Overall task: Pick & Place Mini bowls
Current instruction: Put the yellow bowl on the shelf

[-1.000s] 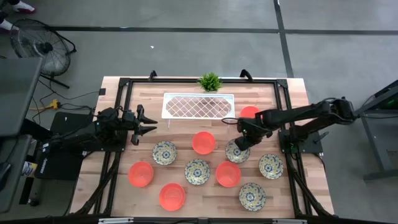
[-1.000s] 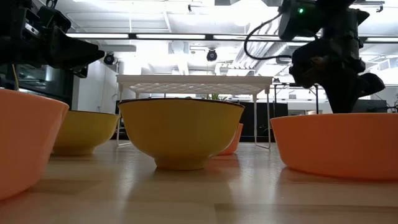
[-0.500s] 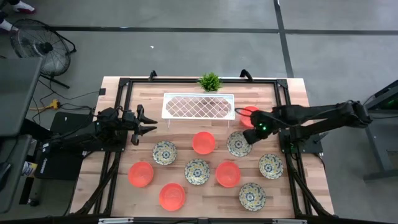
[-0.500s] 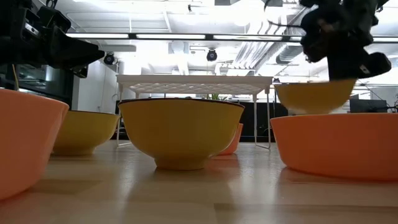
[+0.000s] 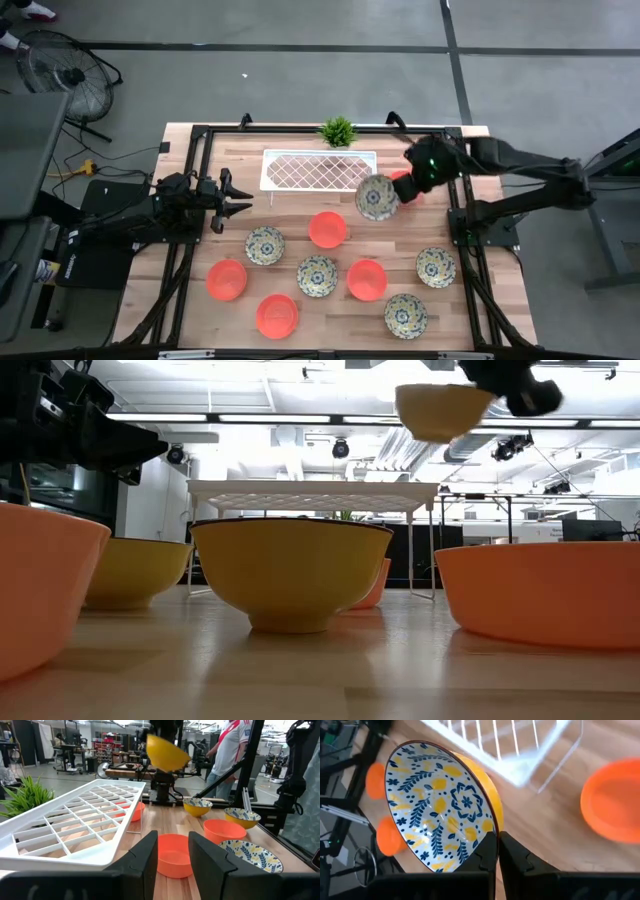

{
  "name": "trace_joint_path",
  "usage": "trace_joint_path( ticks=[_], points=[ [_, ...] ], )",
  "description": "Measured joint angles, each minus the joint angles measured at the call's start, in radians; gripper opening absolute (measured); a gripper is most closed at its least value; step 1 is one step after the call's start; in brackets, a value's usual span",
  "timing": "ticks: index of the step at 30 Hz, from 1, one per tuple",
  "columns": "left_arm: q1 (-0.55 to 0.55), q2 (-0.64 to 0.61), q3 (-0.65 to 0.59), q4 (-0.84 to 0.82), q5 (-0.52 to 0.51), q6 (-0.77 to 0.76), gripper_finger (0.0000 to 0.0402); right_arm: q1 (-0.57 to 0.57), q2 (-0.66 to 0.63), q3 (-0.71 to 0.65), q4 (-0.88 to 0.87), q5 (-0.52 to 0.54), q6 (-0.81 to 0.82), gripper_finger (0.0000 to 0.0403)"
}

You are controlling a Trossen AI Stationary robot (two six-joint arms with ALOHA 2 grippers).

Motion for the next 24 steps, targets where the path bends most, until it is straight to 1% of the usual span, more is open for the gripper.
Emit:
trace_joint_path(
  ticks=[5,11,16,19,24],
  points=[
    [0.000,0.000,0.000,0.000,-0.003,0.000,0.0106,-0.108,0.106,0.137,-0.036,-0.052,-0.126,0.0000],
    [0.000,0.000,0.000,0.000,-0.003,0.000,0.0106,-0.239,0.233,0.260,-0.041,-0.160,-0.259,0.0000],
    [0.000,0.000,0.000,0.000,-0.003,0.000,0.0106,-0.327,0.333,0.295,-0.099,-0.218,-0.329,0.0000],
    [0.000,0.000,0.000,0.000,-0.003,0.000,0.0106,-0.359,0.381,0.298,-0.091,-0.267,-0.364,0.0000],
    [0.000,0.000,0.000,0.000,-0.003,0.000,0.0106,-0.389,0.432,0.298,-0.071,-0.322,-0.376,0.0000]
  ],
)
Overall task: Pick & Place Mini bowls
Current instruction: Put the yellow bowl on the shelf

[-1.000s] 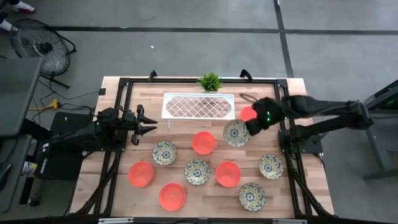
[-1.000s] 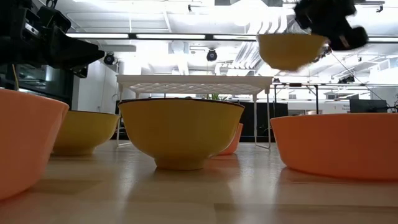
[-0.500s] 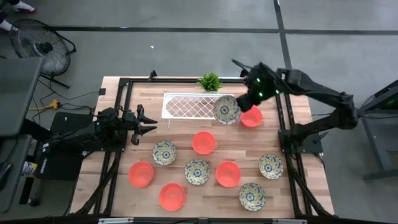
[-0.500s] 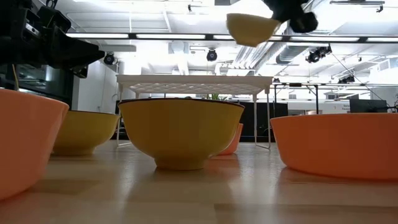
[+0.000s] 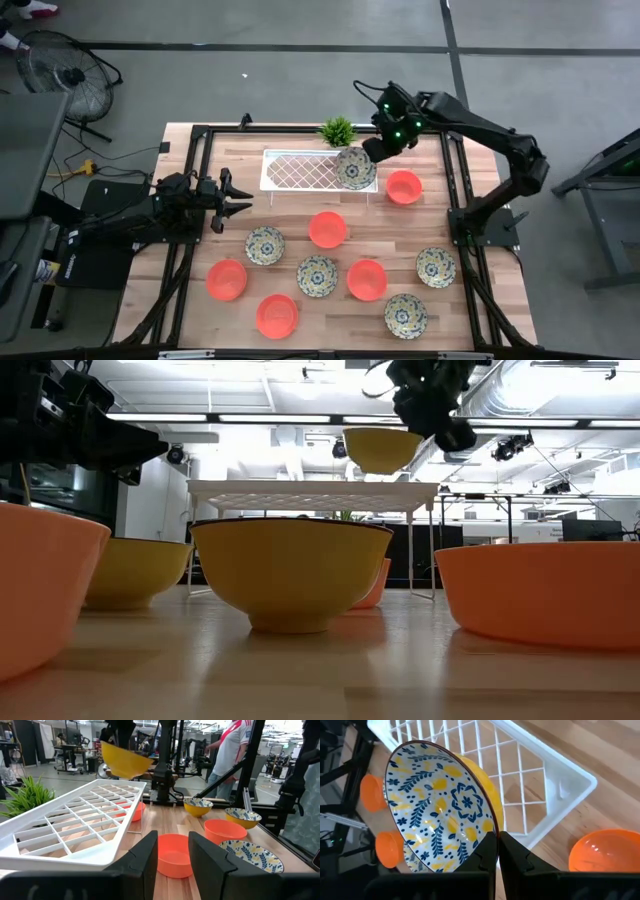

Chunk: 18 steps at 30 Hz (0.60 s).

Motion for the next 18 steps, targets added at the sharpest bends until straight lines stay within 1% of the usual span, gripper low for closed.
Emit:
trace_joint_path(
  ticks=[6,15,18],
  points=[
    [0.000,0.000,0.000,0.000,0.000,0.000,0.0106,-0.015,0.047,0.000,0.063,-0.037,0.035,0.0000],
    [0.000,0.000,0.000,0.000,0.001,0.000,0.0106,-0.021,0.061,0.000,0.056,-0.041,0.060,0.0000],
    [0.000,0.000,0.000,0.000,0.003,0.000,0.0106,-0.025,0.061,0.000,0.043,-0.022,0.061,0.0000]
  ],
)
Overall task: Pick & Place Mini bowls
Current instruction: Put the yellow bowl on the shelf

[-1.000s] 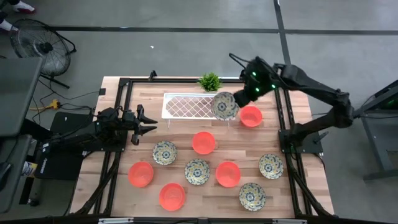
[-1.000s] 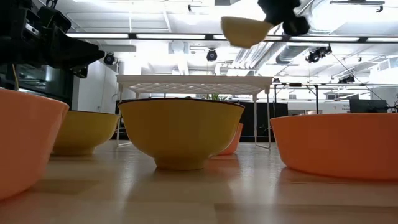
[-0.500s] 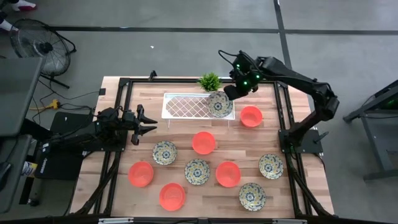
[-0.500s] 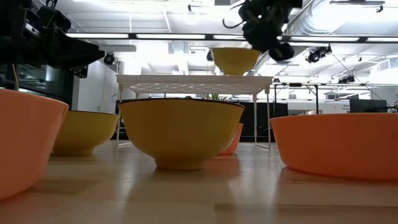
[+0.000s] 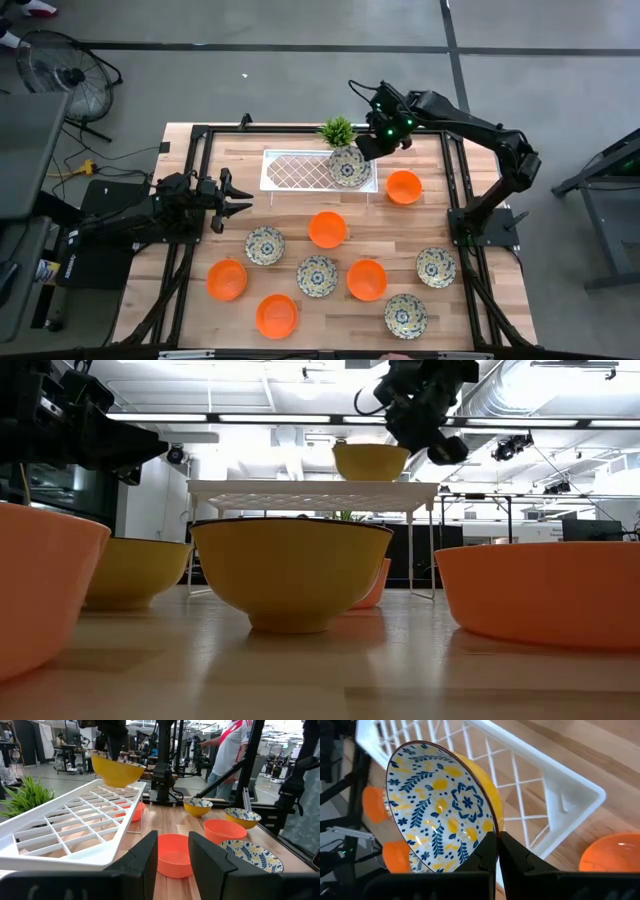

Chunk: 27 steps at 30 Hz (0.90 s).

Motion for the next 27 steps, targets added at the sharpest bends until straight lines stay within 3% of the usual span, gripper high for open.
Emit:
trace_joint_path(
  ticks=[21,27],
  points=[
    [0.000,0.000,0.000,0.000,0.001,0.000,0.0106,0.000,0.010,0.000,-0.015,0.046,0.000,0.0001],
    [0.000,0.000,0.000,0.000,0.001,0.000,0.0106,0.000,0.027,0.000,-0.010,0.043,0.000,0.0020]
  ],
)
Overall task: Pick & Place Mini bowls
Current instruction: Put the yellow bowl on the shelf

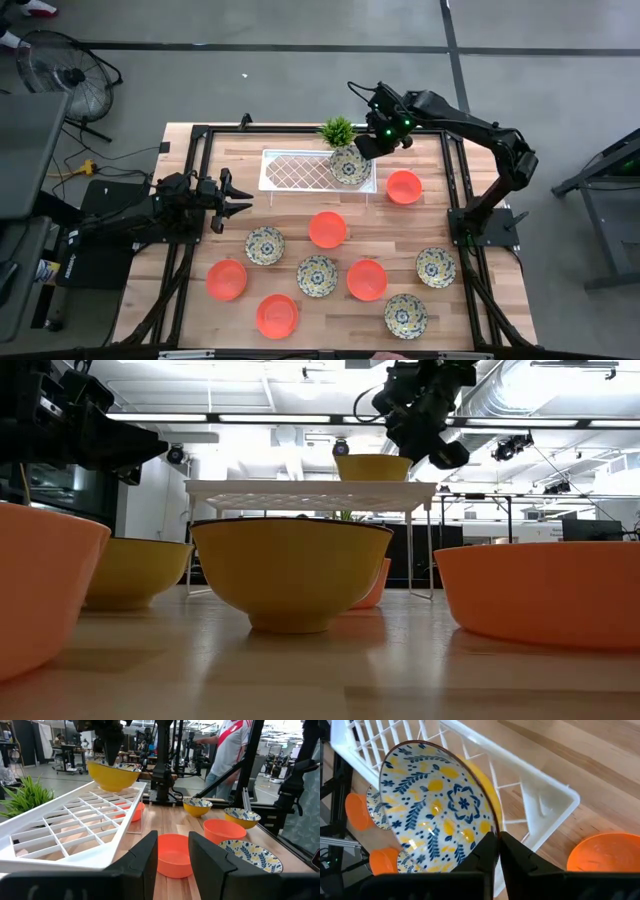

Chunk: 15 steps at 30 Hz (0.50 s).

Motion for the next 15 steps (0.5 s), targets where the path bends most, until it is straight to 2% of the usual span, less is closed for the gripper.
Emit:
trace_joint_path(
  ticks=[15],
  points=[
    [0.000,0.000,0.000,0.000,-0.001,0.000,0.0106,0.000,-0.026,0.000,0.014,-0.006,0.007,0.0098]
  ],
)
